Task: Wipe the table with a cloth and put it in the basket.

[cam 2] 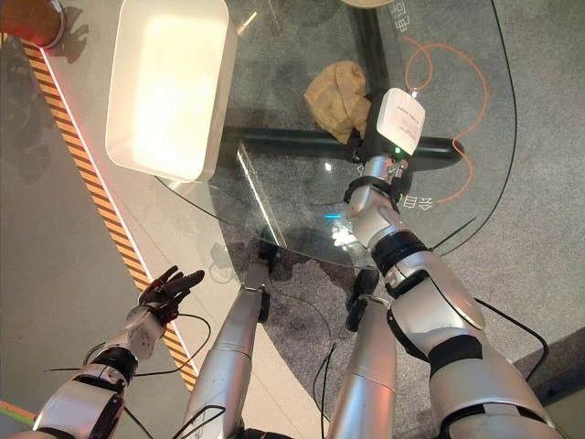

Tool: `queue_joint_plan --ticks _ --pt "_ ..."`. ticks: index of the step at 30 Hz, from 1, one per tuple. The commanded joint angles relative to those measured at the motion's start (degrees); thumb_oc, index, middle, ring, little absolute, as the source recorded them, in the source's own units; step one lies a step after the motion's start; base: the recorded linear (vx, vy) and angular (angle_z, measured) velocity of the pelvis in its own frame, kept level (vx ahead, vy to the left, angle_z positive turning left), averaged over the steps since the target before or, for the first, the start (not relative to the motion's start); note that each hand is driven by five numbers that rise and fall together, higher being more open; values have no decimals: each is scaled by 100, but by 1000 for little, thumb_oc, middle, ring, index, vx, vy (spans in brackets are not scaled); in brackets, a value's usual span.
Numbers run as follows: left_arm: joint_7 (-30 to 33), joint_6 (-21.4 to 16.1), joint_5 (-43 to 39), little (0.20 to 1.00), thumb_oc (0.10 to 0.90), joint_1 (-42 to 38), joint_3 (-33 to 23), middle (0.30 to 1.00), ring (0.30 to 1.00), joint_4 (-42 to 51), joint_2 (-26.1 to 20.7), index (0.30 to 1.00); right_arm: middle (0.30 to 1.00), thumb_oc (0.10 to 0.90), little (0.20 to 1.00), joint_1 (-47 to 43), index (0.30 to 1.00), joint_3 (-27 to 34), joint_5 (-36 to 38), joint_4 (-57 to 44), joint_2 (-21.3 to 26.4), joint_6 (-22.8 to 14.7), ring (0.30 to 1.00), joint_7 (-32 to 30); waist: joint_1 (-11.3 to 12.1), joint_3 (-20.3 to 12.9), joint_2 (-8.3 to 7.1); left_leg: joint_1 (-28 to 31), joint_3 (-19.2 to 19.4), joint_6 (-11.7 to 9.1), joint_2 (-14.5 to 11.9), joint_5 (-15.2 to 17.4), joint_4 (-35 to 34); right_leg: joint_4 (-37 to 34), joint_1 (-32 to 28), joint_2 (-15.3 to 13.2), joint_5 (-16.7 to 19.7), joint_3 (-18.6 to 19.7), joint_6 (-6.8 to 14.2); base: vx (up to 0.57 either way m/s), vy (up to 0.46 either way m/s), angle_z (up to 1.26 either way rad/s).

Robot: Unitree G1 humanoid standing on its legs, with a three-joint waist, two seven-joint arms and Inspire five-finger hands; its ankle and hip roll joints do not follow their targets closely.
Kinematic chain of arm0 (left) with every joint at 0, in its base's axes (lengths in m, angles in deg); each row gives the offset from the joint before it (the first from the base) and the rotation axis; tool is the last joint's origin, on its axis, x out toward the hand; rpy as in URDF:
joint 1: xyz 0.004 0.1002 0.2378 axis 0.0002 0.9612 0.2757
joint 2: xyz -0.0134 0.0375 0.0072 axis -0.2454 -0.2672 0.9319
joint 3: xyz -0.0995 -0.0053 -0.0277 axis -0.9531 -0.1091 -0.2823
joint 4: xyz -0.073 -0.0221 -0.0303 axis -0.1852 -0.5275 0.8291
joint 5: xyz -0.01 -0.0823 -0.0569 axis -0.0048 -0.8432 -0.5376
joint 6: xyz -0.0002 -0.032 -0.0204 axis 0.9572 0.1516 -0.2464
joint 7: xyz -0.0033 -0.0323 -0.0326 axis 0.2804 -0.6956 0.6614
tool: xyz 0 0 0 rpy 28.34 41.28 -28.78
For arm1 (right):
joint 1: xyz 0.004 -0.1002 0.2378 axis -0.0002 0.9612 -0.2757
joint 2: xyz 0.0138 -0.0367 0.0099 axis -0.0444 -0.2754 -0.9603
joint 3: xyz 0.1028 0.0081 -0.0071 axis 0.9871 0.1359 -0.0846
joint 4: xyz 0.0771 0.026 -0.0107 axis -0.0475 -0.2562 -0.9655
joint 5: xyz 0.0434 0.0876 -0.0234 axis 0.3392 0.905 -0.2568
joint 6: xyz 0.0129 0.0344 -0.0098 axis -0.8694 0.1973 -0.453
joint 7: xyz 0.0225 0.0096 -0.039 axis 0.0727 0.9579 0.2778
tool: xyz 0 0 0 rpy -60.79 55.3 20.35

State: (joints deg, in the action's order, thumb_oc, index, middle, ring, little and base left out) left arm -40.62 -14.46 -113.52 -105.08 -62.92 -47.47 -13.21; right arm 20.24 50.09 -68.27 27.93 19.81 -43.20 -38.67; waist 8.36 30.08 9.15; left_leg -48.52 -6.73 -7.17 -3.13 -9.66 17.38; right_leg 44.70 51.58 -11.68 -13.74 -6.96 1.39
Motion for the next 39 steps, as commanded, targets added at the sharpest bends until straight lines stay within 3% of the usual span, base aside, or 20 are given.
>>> queue_joint_plan --ticks 1,9,17,18,19,20,24,39 --pt "114 -53 -159 900 800 31 -49 900 900 -250 -369 900 300 100 200 -578 300 543 258 506 962 161 300 -891 -144 -29 -16 124 624 791 434 1074 776 -1057 -99 324 756 -93 -18 0 0 0" --pt "70 -26 -241 900 800 19 -112 900 900 -317 -515 900 300 100 200 -238 300 1111 857 1185 1376 230 300 -1081 -246 -29 -75 68 641 807 388 1132 817 -1070 -61 368 742 -69 -14 0 0 0" --pt "37 86 -239 900 800 -100 -183 900 900 -437 -720 900 300 100 200 129 300 1788 1273 1769 1732 -161 300 -1093 -341 -29 -171 -18 611 815 344 1199 906 -1034 -1 430 754 -27 7 -2 -27 0" --pt "35 119 -241 900 800 -166 -210 900 900 -440 -775 900 300 100 200 105 300 1831 1280 1784 1783 -188 300 -1051 -353 -29 -189 -163 638 842 330 1037 882 -1095 121 425 923 -84 -40 -4 -30 2" --pt "37 147 -234 900 800 -159 -205 900 900 -453 -791 900 300 100 200 142 300 1831 1282 1799 1794 -203 300 -1023 -362 -29 -198 -52 596 812 337 1193 919 -1036 28 447 783 -19 14 -70 -31 0" --pt "48 184 -224 900 800 -235 -231 900 900 -461 -841 900 300 100 200 124 300 1856 1248 1796 1821 -229 300 -951 -371 -29 -228 -186 623 833 323 1048 898 -1097 133 442 932 -72 -30 -3 -41 -3" --pt "49 186 -212 900 800 -354 -235 900 900 -561 -903 900 300 100 200 180 300 1810 1320 1702 1728 -263 300 -889 -421 -29 -307 -190 604 805 299 1046 883 -1162 120 489 959 -44 -21 -25 -30 -5" --pt "-51 234 -237 900 800 -670 -186 900 900 -842 -984 900 300 100 200 -273 300 1370 939 1507 1382 -634 300 -664 -398 -29 -317 -129 593 764 317 1030 763 -1281 48 511 952 -58 -18 -3 -1 -2"
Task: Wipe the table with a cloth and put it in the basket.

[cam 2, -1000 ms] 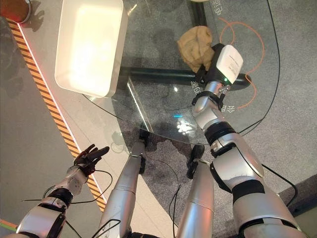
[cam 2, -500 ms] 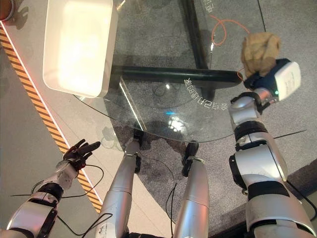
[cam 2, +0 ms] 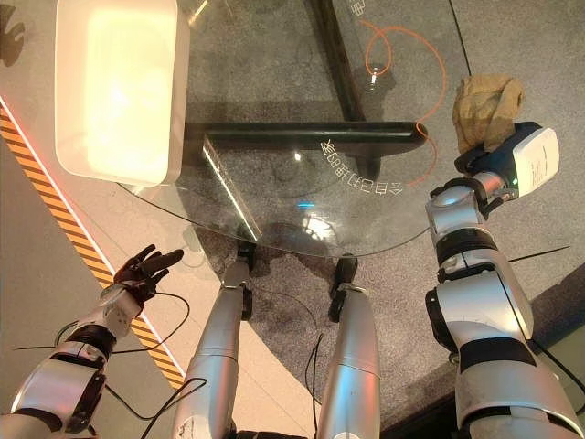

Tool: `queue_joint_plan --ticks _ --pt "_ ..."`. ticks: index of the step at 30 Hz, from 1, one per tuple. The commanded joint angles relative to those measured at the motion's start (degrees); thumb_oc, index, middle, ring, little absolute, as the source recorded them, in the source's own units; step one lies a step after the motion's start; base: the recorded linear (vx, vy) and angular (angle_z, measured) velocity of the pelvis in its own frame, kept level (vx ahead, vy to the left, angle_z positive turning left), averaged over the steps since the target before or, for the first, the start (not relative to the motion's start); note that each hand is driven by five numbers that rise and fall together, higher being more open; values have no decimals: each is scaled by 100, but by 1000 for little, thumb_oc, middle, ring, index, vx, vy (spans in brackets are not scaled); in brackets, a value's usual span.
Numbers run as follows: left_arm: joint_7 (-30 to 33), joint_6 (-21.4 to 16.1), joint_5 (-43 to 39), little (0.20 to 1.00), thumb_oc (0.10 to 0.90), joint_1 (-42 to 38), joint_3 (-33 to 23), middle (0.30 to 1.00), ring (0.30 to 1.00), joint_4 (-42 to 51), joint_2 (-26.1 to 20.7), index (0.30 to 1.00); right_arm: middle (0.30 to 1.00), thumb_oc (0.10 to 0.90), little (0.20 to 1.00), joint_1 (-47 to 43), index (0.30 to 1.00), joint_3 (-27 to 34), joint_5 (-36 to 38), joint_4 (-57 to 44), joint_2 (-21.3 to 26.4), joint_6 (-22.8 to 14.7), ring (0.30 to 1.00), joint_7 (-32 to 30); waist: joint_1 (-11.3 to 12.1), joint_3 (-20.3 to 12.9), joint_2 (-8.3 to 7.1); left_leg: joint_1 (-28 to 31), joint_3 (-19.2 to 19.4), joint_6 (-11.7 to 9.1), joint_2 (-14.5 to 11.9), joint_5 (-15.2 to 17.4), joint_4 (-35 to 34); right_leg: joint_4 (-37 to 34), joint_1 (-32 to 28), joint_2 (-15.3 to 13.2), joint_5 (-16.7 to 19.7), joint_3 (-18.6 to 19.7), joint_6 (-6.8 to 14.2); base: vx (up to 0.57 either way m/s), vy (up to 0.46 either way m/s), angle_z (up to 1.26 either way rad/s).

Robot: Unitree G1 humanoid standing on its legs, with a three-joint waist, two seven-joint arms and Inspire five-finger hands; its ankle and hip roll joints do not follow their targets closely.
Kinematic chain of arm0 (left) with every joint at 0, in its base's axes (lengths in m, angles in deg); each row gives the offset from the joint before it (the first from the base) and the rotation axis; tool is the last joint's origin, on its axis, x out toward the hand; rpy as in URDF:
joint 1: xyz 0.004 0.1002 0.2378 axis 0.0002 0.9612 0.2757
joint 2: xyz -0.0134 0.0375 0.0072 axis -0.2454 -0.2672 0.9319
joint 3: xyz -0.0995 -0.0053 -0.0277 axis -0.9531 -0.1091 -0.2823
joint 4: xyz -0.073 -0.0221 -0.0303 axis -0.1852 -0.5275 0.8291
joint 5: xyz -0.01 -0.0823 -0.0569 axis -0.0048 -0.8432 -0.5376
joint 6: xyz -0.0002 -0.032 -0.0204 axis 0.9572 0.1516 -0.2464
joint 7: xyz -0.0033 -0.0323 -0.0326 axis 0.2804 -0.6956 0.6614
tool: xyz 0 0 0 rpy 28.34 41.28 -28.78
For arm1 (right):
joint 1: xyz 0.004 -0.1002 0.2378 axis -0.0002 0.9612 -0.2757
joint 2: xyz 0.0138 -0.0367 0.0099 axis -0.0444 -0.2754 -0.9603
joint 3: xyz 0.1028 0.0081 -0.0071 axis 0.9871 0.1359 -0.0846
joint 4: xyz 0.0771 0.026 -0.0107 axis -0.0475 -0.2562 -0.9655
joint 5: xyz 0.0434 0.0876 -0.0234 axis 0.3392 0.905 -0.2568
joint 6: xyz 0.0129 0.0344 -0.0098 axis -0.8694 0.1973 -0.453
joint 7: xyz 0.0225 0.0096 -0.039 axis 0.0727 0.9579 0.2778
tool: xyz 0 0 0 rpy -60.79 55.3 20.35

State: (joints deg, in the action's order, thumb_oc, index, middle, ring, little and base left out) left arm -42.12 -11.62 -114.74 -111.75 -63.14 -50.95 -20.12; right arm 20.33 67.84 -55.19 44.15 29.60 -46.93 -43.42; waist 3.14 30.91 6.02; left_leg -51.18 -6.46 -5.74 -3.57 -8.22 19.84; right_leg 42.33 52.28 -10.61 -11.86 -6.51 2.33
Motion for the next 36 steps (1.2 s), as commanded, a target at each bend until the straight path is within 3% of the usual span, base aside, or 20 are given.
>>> queue_joint_plan --ticks 1,19,36 --pt "79 -61 -97 900 800 -14 -166 900 900 -511 -295 900 300 100 200 -327 300 -491 -423 -191 360 -260 300 -172 132 -112 -8 138 562 619 365 883 510 -1049 -21 406 766 -107 -115 0 0 0" --pt "76 -151 27 900 800 105 -44 900 900 -342 -77 900 300 100 200 -991 300 -1649 -1325 -1149 -295 -37 300 245 340 -112 96 246 553 621 470 829 463 -1067 -153 352 703 -234 -183 0 0 0" --pt "166 -261 177 900 800 310 74 900 900 -34 202 900 300 100 200 -1140 300 -2625 -2444 -2286 -985 107 300 1071 528 -112 216 277 517 636 575 721 414 -1033 -196 324 669 -313 -225 4 0 1"
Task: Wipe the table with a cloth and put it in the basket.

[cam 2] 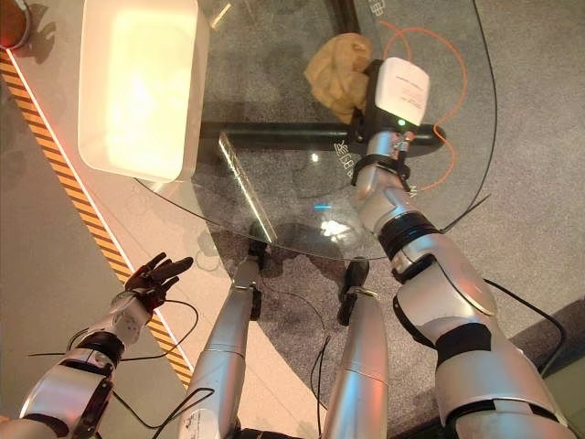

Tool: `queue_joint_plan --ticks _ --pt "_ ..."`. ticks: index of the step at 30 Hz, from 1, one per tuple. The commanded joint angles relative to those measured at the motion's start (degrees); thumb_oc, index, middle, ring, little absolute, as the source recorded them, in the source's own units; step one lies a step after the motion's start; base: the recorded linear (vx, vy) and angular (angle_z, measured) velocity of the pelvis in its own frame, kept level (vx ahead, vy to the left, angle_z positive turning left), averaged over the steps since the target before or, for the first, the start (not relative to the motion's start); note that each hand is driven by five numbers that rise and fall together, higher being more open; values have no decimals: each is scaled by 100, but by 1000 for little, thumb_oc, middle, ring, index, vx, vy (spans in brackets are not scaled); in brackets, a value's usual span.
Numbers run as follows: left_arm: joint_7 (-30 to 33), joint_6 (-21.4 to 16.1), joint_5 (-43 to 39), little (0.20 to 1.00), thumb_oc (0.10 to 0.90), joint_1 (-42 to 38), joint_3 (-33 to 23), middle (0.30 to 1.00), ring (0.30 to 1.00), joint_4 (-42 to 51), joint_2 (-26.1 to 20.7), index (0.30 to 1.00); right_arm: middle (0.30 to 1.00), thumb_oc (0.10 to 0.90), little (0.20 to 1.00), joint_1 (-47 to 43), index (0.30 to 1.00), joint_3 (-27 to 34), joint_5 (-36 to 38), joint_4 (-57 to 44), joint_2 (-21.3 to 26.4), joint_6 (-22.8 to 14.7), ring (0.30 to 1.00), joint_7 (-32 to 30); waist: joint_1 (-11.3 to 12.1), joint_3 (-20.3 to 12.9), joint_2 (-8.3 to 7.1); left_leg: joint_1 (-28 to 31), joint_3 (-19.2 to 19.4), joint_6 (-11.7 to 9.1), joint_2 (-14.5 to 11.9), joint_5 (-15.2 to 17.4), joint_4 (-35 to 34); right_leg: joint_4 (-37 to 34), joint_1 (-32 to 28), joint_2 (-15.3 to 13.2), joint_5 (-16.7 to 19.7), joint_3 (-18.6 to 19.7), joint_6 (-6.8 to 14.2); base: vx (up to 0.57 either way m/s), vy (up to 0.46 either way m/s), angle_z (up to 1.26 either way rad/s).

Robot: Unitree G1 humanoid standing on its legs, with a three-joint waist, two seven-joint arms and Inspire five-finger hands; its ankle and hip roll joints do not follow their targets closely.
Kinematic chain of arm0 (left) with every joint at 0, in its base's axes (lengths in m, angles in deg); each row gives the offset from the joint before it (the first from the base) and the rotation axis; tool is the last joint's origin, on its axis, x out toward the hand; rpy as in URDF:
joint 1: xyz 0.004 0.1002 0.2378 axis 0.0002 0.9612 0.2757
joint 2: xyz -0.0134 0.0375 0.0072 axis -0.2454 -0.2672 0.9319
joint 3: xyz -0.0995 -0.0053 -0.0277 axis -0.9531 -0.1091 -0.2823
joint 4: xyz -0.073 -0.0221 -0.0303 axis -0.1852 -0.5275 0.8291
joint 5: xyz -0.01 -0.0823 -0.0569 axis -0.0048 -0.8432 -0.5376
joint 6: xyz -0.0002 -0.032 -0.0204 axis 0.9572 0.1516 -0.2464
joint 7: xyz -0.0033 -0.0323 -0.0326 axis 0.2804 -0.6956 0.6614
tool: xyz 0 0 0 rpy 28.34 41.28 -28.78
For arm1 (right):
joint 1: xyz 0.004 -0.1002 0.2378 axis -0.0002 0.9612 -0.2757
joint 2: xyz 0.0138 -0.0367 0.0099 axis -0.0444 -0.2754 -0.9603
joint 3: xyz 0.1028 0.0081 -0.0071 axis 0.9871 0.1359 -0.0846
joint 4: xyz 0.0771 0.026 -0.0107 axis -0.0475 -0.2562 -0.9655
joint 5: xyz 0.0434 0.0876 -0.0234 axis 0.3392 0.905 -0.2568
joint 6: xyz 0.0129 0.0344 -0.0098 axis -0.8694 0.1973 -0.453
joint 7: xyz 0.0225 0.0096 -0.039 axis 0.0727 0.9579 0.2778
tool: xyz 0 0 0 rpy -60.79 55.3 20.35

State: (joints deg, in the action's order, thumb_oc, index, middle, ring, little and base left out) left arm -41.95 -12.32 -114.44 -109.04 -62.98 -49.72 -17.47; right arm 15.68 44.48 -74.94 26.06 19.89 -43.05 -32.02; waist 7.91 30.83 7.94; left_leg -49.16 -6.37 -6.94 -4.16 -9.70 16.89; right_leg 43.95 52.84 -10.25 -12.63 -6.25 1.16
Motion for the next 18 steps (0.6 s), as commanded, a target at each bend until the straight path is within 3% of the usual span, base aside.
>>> queue_joint_plan --ticks 1,18 --pt "151 -197 162 900 800 38 64 900 900 -149 -41 900 300 100 200 -664 300 -319 -500 -516 -54 -291 300 -14 58 -103 32 69 508 755 639 862 706 -1190 -243 286 746 -341 -108 5 -2 4" --pt "202 -254 240 900 800 48 131 900 900 -68 142 900 300 100 200 -279 300 -739 -1158 -849 -666 -639 300 959 126 -103 125 52 507 758 677 807 678 -1143 -200 245 757 -341 -92 1 0 0"
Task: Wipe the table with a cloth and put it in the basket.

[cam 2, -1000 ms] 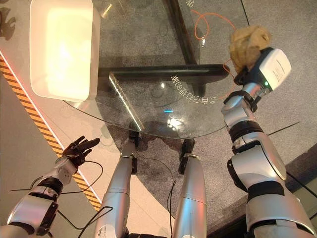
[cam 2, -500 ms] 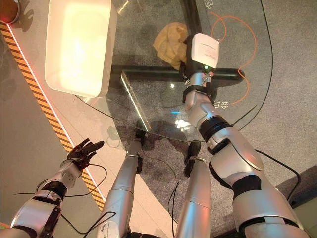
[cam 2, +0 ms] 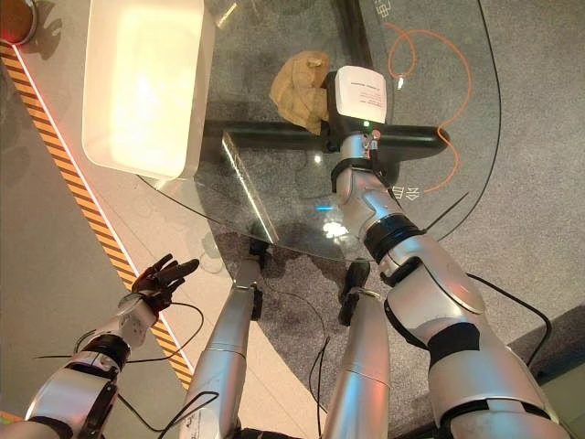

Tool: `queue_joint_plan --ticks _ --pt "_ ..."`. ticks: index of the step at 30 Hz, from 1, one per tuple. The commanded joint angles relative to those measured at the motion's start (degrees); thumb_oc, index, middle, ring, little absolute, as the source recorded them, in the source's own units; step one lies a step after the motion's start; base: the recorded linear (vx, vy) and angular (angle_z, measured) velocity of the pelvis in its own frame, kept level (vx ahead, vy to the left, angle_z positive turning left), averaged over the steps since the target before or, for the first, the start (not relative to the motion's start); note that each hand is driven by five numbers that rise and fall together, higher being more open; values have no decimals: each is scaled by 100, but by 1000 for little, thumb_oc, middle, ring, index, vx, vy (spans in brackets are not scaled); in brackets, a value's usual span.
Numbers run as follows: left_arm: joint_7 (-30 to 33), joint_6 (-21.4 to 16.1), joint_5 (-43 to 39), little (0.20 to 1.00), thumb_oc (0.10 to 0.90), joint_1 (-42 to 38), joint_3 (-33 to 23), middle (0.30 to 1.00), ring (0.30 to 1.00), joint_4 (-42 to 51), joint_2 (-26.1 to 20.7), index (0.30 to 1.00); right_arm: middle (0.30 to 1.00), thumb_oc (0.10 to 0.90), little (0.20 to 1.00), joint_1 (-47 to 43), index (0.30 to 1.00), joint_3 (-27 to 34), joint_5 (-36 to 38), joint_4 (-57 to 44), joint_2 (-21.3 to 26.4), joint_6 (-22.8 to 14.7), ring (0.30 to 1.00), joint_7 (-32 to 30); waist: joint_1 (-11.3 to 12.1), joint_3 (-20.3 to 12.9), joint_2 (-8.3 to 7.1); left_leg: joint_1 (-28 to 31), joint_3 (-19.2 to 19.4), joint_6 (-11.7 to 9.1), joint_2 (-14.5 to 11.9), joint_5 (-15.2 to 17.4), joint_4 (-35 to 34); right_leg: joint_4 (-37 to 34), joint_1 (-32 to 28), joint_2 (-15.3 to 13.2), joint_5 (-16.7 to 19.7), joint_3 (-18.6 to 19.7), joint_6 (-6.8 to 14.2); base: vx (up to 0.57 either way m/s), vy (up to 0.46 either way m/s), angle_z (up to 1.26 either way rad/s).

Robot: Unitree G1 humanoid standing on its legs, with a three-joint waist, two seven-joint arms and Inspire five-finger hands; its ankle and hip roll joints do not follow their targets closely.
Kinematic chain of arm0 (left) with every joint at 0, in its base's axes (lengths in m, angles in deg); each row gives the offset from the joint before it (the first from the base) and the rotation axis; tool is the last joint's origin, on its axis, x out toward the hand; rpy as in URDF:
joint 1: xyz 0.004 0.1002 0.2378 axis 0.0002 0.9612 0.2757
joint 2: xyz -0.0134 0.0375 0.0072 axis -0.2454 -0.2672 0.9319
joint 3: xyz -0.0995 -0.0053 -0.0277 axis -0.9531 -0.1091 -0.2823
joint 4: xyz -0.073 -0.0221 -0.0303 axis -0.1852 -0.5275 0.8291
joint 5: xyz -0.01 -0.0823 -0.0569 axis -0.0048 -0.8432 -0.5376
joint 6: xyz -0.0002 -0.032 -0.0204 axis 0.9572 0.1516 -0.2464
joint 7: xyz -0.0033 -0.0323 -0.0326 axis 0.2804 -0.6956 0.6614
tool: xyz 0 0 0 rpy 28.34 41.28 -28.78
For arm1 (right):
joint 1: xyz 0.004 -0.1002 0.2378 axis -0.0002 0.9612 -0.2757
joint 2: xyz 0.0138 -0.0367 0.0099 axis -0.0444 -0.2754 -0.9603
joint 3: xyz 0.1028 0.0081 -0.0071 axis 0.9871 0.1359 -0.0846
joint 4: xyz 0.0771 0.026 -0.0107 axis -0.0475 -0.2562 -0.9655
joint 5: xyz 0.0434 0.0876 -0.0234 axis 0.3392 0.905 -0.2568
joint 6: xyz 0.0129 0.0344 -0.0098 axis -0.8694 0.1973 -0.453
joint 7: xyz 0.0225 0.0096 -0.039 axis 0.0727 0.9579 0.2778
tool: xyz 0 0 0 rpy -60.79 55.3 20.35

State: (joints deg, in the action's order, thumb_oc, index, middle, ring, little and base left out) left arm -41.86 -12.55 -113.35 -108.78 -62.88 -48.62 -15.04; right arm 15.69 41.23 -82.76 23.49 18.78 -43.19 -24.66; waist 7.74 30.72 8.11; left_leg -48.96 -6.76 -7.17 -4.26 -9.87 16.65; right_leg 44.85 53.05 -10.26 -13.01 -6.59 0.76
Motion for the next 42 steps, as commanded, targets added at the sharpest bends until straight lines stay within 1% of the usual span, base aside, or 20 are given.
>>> queue_joint_plan --ticks 1,3,7,10,16,23,29,38,42 --pt "192 -235 132 900 800 22 125 900 900 -175 -96 900 300 100 200 -260 300 -430 -379 -642 -578 -625 300 262 143 -93 107 28 546 780 688 825 705 -1236 -219 245 796 -307 -52 0 0 0" --pt "201 -239 145 900 800 26 122 900 900 -168 -82 900 300 100 200 -181 300 -466 -448 -755 -645 -747 300 420 139 -93 106 36 538 776 690 820 691 -1242 -222 247 799 -304 -47 0 0 0" --pt "241 -232 155 900 800 11 121 900 900 -165 -70 900 300 100 200 -84 300 -512 -537 -974 -707 -805 300 602 128 -93 92 19 540 773 690 810 698 -1226 -203 254 804 -297 -47 0 0 0" --pt "252 -245 168 900 800 22 108 900 900 -172 -58 900 300 100 200 21 300 -596 -622 -1192 -768 -960 300 846 115 -93 76 16 535 768 693 810 701 -1221 -196 262 802 -291 -44 0 0 0" --pt "232 -231 181 900 800 7 88 900 900 -204 -70 900 300 100 200 177 300 -655 -680 -1424 -849 -1048 300 1049 90 -93 67 10 552 761 684 802 712 -1204 -181 264 809 -274 -41 0 0 0" --pt "252 -278 201 900 800 -20 91 900 900 -230 -38 900 300 100 200 338 300 -748 -703 -1518 -939 -1321 300 1370 77 -93 39 -4 550 758 676 796 707 -1227 -170 267 830 -269 -25 0 -1 1" --pt "299 -265 195 900 800 -31 102 900 900 -209 -35 900 300 100 200 407 300 -799 -738 -1729 -965 -1416 300 1569 67 -93 16 -9 548 751 670 771 687 -1253 -168 261 861 -274 -19 0 0 0" --pt "293 -261 173 900 800 -60 93 900 900 -198 -65 900 300 100 200 481 300 -831 -798 -1825 -953 -1325 300 1703 46 -93 9 -11 552 747 660 756 658 -1282 -149 260 893 -258 -6 0 0 0" --pt "260 -310 161 900 800 -103 117 900 900 -208 -58 900 300 100 200 489 300 -852 -771 -1836 -964 -1233 300 1613 40 -93 -18 -5 558 745 653 727 615 -1346 -167 257 939 -268 6 0 0 0"
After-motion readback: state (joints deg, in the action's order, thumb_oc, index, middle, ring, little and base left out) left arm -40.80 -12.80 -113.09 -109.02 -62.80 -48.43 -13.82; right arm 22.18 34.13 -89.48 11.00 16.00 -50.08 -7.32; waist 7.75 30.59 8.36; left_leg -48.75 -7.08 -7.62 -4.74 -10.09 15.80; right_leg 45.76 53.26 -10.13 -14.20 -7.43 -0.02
